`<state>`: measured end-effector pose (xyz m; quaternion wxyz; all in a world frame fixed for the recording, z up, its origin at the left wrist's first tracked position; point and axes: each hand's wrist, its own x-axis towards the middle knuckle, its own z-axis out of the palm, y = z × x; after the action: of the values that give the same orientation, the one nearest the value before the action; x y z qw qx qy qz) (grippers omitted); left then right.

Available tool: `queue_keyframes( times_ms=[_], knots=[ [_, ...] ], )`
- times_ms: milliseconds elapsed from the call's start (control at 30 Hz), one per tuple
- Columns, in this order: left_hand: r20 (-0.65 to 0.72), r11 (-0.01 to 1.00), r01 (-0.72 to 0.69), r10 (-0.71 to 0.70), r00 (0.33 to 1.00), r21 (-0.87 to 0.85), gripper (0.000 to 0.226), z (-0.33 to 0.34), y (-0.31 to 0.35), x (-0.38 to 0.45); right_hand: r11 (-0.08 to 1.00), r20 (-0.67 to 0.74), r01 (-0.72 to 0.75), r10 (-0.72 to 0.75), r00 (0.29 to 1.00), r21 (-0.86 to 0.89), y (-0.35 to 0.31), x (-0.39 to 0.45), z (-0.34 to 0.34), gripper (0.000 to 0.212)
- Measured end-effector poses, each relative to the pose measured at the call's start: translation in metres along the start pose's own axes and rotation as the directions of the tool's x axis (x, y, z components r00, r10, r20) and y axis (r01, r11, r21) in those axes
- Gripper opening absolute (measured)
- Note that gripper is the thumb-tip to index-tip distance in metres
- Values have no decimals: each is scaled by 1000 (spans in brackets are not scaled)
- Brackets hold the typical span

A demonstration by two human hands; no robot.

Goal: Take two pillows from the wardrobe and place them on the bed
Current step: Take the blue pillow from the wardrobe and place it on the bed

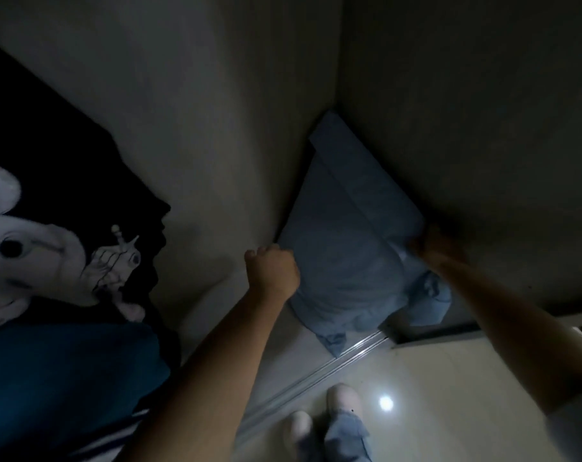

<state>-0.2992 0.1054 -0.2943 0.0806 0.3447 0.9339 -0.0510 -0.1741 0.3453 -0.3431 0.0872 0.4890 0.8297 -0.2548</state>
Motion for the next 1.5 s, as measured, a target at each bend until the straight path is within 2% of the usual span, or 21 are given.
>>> queue_keyframes(
  times_ms=[67,133,233,300,433,500,567,633,700,767,867,967,1067,1100,1200,1300,1400,1500],
  knots=[
    [-19,999,5,-6,1000,-43,24,10,10,17,999,-35,-22,22,999,-24,-5,13,5,69],
    [-41,996,-12,8,999,-86,24,19,20,30,1000,-48,3,-4,999,-8,-9,20,12,67],
    [-105,975,-58,36,994,-217,27,27,32,40,988,-27,151,-151,988,-3,-15,13,25,58],
    [-155,946,-118,73,985,-301,28,26,39,40,961,-35,275,-276,960,-38,-15,-2,37,63],
    [-388,902,-298,166,907,-312,25,21,41,41,888,55,445,-442,896,-118,-5,-45,57,50],
    [-445,892,-404,284,849,-201,36,16,39,44,818,61,563,-560,826,-118,-5,-70,61,42],
    [-331,867,-499,470,818,-1,49,7,38,44,752,47,653,-652,757,-88,-4,-95,63,36],
    [-63,825,-549,560,826,134,59,7,32,41,730,83,679,-674,734,-74,-3,-119,74,36],
    [148,787,-582,563,813,205,73,8,23,37,761,70,644,-640,765,-77,-2,-142,86,37],
    [185,704,-646,622,761,294,66,5,16,22,853,42,521,-520,853,-20,1,-169,99,36],
    [136,602,-701,714,687,382,40,2,10,-11,926,-38,371,-369,929,73,2,-216,108,34],
    [75,574,-723,761,644,385,27,-2,15,-42,941,-92,305,-294,951,148,4,-258,101,32],
    [-47,461,-797,875,483,389,16,-21,40,-68,956,-113,256,-241,964,142,21,-290,68,31],
    [-66,458,-816,882,466,352,16,-28,54,-75,965,-122,235,-220,968,121,33,-298,53,31],
    [1,477,-845,871,492,243,10,-39,108,-98,990,-171,118,-103,980,80,76,-322,2,29],
    [36,491,-850,862,506,190,20,-42,176,-116,998,-253,19,-4,968,57,122,-333,-51,24],
    [5,492,-862,868,496,125,21,-54,247,-136,998,-302,-66,65,951,7,178,-337,-97,21],
    [-73,488,-872,869,489,-22,18,-66,320,-160,995,-363,-90,67,929,-46,249,-341,-136,18]
  ],
)
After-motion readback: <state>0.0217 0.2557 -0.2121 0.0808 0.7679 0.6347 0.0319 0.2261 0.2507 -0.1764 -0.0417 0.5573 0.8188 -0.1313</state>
